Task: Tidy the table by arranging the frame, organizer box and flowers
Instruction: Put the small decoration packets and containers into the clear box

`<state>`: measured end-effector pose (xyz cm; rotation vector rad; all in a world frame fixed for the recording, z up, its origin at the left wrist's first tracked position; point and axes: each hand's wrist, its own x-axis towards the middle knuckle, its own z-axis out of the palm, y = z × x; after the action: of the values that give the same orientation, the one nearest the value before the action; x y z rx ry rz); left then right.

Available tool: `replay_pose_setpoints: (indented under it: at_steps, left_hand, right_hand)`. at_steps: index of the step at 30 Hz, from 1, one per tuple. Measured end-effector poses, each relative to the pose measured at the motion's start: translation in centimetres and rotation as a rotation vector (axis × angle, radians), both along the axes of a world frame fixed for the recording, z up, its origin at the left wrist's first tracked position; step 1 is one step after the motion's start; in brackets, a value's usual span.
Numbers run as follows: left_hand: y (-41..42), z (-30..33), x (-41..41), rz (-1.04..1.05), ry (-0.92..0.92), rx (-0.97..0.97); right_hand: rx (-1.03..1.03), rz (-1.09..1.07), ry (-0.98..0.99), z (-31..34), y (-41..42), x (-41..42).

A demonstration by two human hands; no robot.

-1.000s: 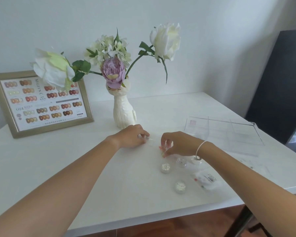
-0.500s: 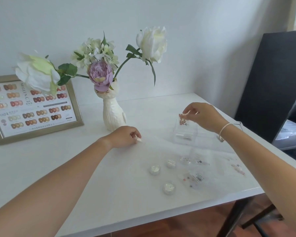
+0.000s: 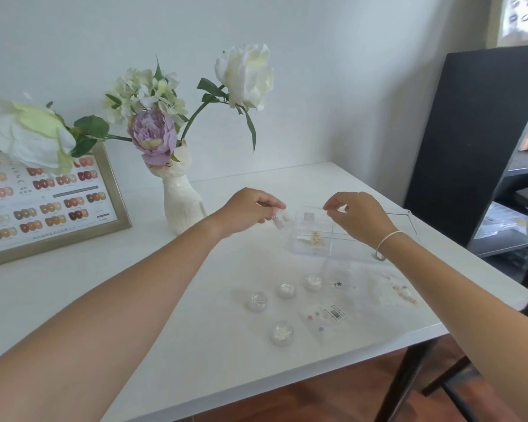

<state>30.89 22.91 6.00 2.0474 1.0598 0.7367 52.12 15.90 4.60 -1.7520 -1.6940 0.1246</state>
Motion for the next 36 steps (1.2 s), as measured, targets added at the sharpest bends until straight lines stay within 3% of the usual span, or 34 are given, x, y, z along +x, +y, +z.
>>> replay_pose_setpoints:
  at_steps: [9,17,24,36]
  left_hand:
    - [0.0,0.4,5.6,-0.101,0.242,0.216]
    - [0.9,0.5,6.7,-0.063,0.231,0.215]
    - [0.9,-0.3,5.8,-0.108,0.406,0.225]
    - [-3.6,-2.9,1.1,-0.048,0.161,0.297]
  right_hand:
    - [0.053,0.122,0.038,-0.1,-4.8,1.1]
    - [0.007,0.147,0.030,-1.2,-6.3,1.9]
    - [-0.091,0.173,-0.055,-2.6,-6.4,1.5]
    - [-0.172,0.269,-0.086,-3.8,-7.2,-0.4]
